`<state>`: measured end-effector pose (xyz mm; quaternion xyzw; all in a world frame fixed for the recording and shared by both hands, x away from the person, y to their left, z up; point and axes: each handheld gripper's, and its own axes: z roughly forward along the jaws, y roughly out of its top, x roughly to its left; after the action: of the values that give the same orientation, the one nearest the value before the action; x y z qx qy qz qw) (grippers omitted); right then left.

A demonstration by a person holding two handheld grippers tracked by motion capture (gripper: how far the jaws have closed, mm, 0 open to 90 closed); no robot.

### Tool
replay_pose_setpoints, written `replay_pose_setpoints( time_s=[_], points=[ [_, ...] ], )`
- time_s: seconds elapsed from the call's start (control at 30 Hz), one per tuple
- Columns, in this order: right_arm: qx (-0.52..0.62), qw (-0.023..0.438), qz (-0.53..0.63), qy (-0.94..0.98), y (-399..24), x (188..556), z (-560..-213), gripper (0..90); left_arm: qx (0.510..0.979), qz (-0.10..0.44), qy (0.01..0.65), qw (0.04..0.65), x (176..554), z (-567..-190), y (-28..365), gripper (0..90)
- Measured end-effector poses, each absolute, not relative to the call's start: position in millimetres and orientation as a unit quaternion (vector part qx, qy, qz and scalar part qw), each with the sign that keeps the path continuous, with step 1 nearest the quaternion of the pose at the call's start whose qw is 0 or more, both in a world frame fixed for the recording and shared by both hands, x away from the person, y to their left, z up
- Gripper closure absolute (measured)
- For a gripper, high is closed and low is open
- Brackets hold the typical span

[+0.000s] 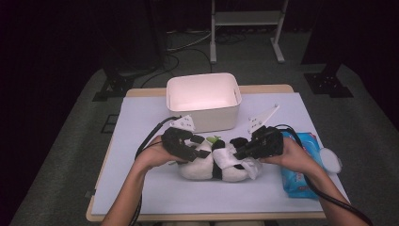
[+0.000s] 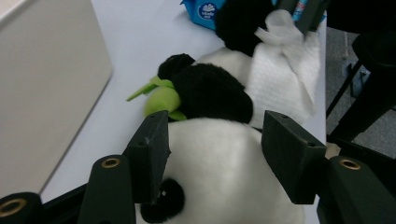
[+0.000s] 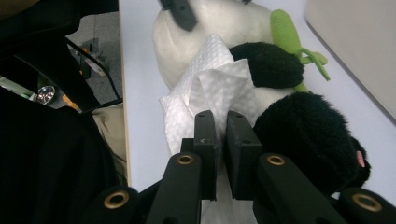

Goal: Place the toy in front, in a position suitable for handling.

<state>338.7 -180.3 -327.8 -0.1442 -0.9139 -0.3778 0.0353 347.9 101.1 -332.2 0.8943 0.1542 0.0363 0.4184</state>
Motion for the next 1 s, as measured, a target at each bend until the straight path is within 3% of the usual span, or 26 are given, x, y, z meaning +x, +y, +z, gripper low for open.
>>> replay_pose_setpoints(
  time_s=[0.5,0.6,0.73,1.0],
  points=[
    [-0.120,0.045,-0.379,-0.917,-181.9,324.7,-331.7,81.7,0.909,0.043,0.164,0.380,363.2,-336.3,82.5,50.8],
    [-0.118,0.044,-0.378,-0.917,-181.5,323.3,-331.5,81.3,0.915,0.040,0.159,0.369,365.1,-338.4,78.5,57.5],
    [-0.112,0.043,-0.381,-0.917,-181.0,321.5,-329.6,81.4,0.920,0.045,0.143,0.362,363.7,-341.2,74.1,74.2],
    [-0.112,0.028,-0.404,-0.908,-182.5,319.0,-313.4,83.8,0.912,0.050,0.132,0.385,356.9,-334.5,74.8,76.2]
  ],
)
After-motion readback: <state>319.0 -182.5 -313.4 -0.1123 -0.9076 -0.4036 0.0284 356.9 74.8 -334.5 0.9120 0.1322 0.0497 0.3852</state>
